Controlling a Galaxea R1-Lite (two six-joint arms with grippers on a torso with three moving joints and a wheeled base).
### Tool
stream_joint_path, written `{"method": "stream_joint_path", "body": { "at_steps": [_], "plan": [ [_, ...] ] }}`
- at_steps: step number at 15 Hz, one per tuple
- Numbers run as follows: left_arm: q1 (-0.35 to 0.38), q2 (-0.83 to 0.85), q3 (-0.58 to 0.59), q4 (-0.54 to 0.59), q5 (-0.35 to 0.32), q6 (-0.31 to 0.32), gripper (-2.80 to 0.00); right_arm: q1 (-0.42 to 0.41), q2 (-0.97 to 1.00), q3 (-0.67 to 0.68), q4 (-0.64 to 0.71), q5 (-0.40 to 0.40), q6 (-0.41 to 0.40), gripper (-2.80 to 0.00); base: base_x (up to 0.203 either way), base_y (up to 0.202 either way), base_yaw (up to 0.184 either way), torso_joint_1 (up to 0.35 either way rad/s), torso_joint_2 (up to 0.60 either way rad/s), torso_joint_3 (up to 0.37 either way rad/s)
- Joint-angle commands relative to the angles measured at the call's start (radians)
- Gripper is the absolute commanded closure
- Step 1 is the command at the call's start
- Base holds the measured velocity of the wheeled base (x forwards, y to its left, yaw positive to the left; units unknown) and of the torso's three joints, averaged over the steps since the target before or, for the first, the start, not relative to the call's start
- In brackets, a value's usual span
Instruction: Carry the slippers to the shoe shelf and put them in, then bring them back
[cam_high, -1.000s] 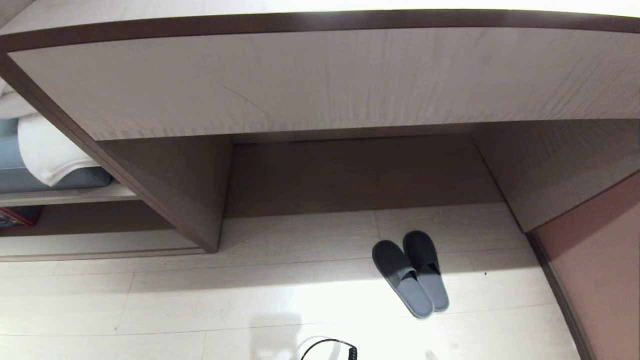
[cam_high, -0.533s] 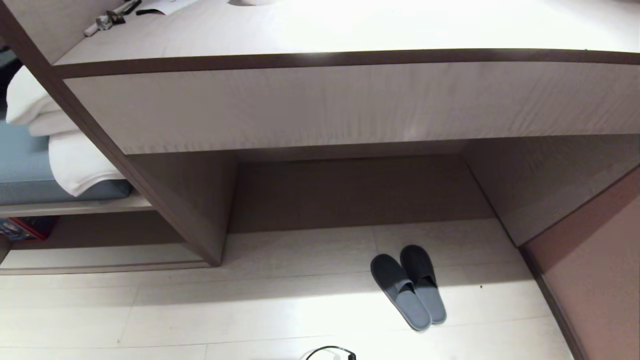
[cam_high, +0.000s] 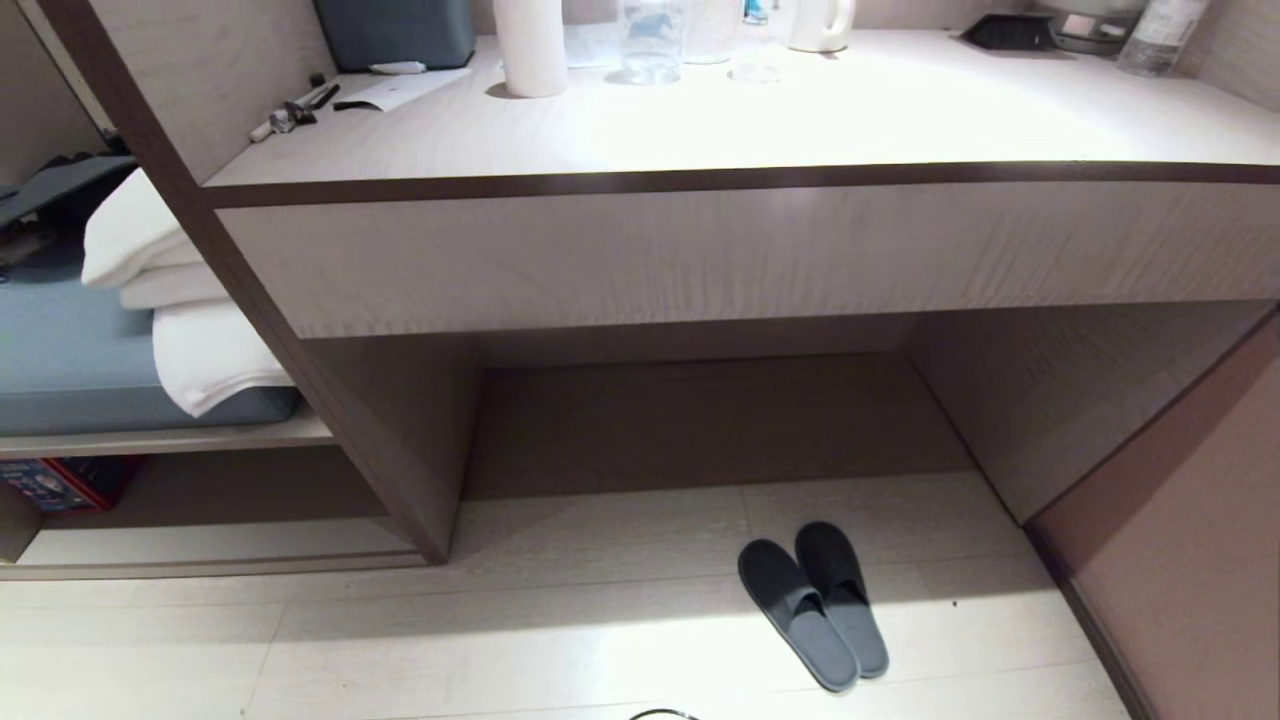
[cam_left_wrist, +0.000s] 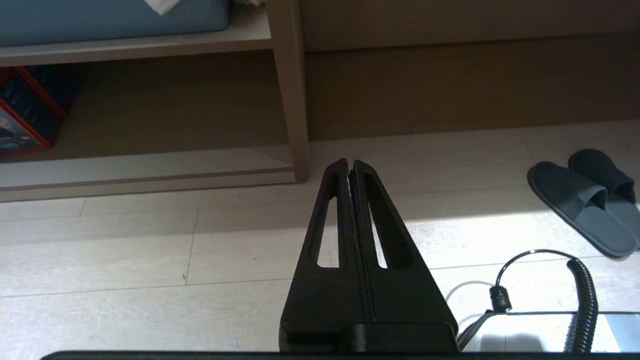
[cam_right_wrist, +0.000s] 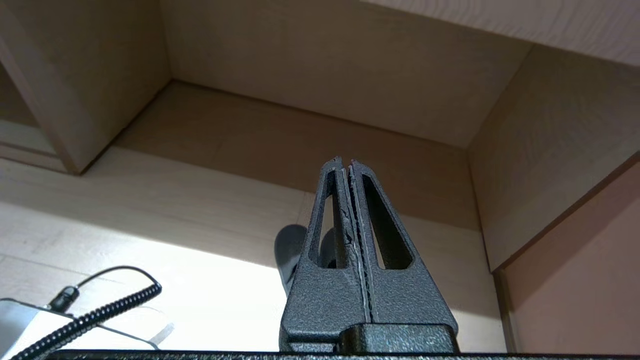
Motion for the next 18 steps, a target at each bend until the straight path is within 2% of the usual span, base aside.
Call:
{"method": "stream_joint_path", "body": {
  "at_steps": [1,18],
  "plan": [
    [0.000,0.001,-0.001,0.000,0.000,0.000,0.00,0.000,0.001,0.000,-0.001,0.001,-0.001,0.00,0.000,0.000,0.000,0.000,0.00,0.205],
    [0.002,0.001,0.000,0.000,0.000,0.000,0.00,0.000,0.001,0.000,-0.004,0.001,0.001,0.00,0.000,0.000,0.000,0.001,0.00,0.202]
  ]
}}
